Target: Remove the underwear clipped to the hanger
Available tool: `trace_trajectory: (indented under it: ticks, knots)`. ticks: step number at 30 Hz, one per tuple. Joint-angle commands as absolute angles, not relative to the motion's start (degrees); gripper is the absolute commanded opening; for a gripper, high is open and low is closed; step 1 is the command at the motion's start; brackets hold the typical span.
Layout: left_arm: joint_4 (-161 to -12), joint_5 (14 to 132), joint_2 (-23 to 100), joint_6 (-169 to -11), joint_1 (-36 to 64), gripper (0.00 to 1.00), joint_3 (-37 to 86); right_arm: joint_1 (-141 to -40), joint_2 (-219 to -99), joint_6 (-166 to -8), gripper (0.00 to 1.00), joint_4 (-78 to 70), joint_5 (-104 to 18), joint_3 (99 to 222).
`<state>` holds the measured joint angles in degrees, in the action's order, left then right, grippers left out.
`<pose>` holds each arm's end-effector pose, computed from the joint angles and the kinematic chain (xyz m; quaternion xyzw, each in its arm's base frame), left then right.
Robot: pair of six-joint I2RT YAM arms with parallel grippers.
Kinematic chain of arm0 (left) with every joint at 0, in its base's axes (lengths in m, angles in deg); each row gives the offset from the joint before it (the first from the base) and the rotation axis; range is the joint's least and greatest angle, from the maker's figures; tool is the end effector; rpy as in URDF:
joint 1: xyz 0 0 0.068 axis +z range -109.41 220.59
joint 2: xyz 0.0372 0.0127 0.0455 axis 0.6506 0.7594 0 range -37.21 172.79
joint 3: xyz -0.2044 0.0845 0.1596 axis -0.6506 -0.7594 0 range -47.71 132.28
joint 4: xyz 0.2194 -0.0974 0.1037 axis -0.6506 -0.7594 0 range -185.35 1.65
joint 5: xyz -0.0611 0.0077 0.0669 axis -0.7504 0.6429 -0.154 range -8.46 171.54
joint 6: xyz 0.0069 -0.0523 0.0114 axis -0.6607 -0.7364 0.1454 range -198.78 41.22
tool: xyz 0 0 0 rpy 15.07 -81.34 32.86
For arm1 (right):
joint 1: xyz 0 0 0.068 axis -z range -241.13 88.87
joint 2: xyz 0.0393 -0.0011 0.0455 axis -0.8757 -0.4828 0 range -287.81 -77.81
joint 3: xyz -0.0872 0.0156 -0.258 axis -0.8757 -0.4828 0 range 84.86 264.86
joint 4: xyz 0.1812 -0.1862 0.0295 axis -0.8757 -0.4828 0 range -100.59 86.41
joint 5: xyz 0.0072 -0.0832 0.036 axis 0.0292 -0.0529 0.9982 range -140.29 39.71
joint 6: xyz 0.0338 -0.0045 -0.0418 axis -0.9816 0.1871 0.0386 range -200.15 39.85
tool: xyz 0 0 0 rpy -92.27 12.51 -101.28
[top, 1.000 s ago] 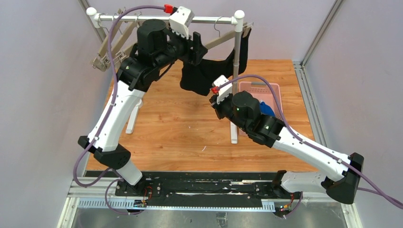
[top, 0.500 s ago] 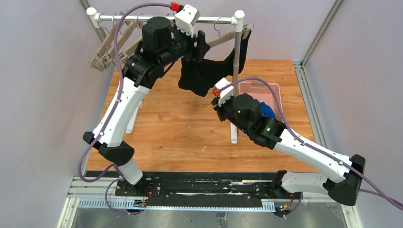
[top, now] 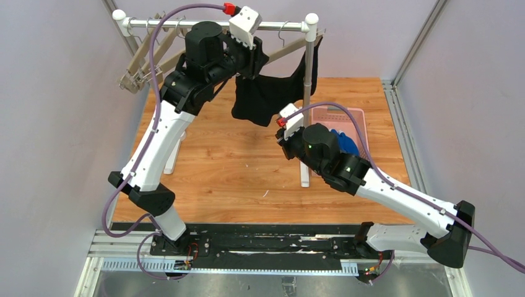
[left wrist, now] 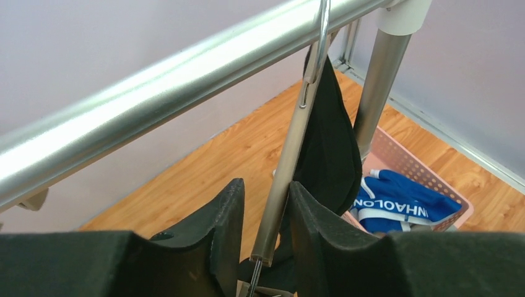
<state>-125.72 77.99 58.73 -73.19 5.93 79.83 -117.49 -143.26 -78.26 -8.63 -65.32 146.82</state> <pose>0.2730 -0.1916 0.5445 0.2745 0.6890 -0.1904 0.6431 0.1549 0.2161 0.3826 -0.2911 0.6978 0.2080 0.6206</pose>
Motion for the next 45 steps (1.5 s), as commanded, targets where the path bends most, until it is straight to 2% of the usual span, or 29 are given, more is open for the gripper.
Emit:
trace_trajectory:
  ticks: [1,5,9,18,21,24,27,39,45]
  knots:
    - [-125.5,78.3,59.4,-72.5,5.5,0.35,81.5,-118.3,-141.6,-78.7,0.01,-8.4,-66.0,145.8]
    - [-125.5,78.2,59.6,-72.5,5.5,0.25,81.6,-118.3,-141.3,-78.4,0.01,-8.4,-66.4,145.7]
    - [-126.0,78.3,60.2,-72.6,5.5,0.32,81.8,-118.3,-140.6,-78.1,0.01,-8.2,-66.8,145.3]
    - [-126.4,78.2,61.2,-72.9,5.5,0.36,81.4,-118.3,-139.5,-77.4,0.01,-8.2,-67.8,144.6]
    - [-126.3,78.2,61.5,-73.1,5.5,0.30,81.6,-118.3,-139.2,-77.3,0.01,-8.1,-67.9,144.2]
    - [-126.0,78.7,61.5,-73.3,5.5,0.13,81.7,-118.3,-139.1,-77.4,0.01,-7.9,-68.0,143.9]
    - [-125.4,79.3,61.1,-73.3,5.5,0.01,81.7,-118.3,-139.0,-77.4,0.02,-7.8,-68.2,143.5]
    - [-125.3,82.5,56.6,-71.7,5.5,0.00,82.7,-118.3,-138.1,-77.3,0.03,-6.4,-70.1,141.9]
    - [-125.8,82.9,50.2,-72.2,5.5,0.00,74.2,-118.3,-136.2,-75.8,0.05,-5.9,-73.6,141.5]
